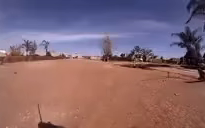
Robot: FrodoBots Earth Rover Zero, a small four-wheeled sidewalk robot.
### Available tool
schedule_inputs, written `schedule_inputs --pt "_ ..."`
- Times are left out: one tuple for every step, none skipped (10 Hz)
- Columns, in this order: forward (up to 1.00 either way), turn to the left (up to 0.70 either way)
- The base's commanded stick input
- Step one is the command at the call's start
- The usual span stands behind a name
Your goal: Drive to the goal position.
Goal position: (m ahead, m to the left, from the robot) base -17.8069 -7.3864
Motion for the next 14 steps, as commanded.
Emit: schedule_inputs --pt "0.0 -0.69" --pt "0.0 -0.43" --pt "0.0 -0.19" --pt "0.18 0.0" --pt "0.37 0.0" --pt "0.57 0.0" --pt "0.53 0.0" --pt "0.35 0.0" --pt "0.0 -0.18" --pt "0.0 -0.44" --pt "0.0 -0.69" --pt "0.0 -0.69" --pt "0.0 -0.69" --pt "0.0 -0.69"
